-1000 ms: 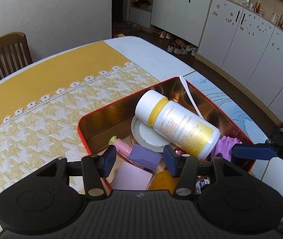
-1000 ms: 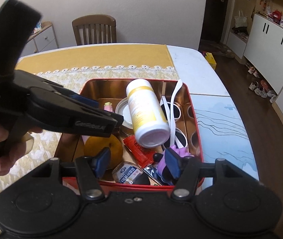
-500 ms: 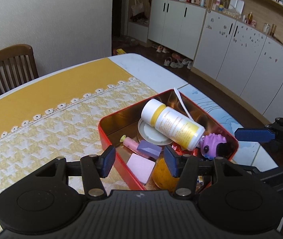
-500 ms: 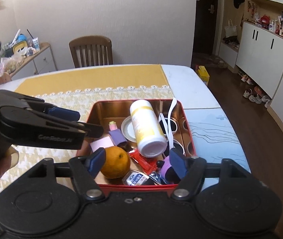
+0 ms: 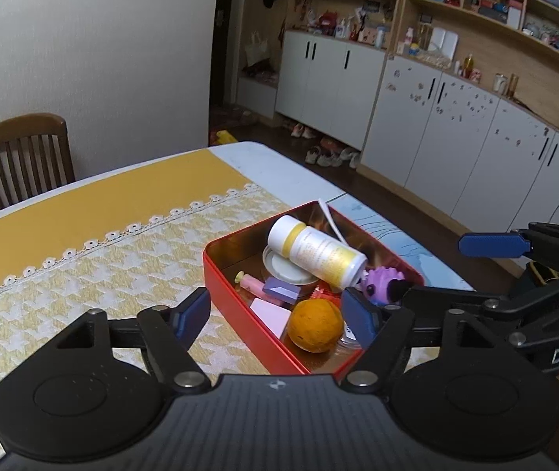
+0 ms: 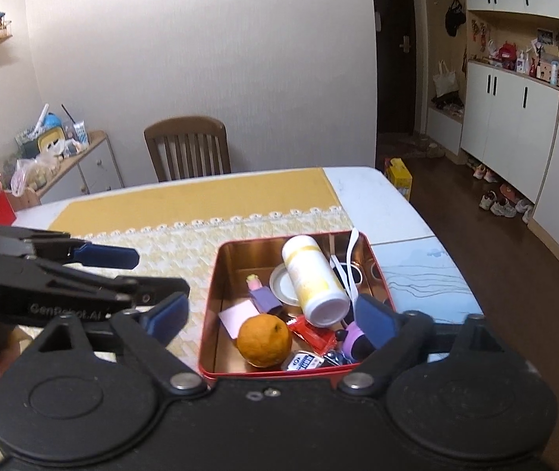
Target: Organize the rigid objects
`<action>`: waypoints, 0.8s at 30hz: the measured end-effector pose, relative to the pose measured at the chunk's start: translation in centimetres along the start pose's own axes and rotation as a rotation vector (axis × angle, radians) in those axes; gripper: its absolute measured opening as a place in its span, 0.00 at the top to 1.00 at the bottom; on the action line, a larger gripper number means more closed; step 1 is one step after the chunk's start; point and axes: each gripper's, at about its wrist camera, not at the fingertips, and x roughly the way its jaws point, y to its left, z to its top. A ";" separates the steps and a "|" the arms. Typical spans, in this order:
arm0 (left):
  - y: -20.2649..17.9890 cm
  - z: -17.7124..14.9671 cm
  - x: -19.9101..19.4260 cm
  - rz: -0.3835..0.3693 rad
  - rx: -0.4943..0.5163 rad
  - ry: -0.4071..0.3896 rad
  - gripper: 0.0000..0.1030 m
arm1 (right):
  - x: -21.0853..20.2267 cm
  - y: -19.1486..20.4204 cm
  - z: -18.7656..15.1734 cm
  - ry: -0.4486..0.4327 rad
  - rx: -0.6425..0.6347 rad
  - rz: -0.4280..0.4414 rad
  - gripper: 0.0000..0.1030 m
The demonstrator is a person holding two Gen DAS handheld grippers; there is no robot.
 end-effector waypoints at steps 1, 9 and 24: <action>0.0 -0.1 -0.4 -0.003 -0.002 -0.005 0.25 | -0.3 0.1 0.0 -0.010 0.000 -0.003 0.05; 0.2 -0.9 -2.3 0.009 -0.001 -0.013 0.16 | -2.5 0.6 -0.3 -0.060 0.018 -0.009 0.00; -0.7 -2.0 -4.9 -0.004 0.011 -0.041 0.02 | -4.8 0.9 -1.7 -0.129 0.068 -0.087 0.00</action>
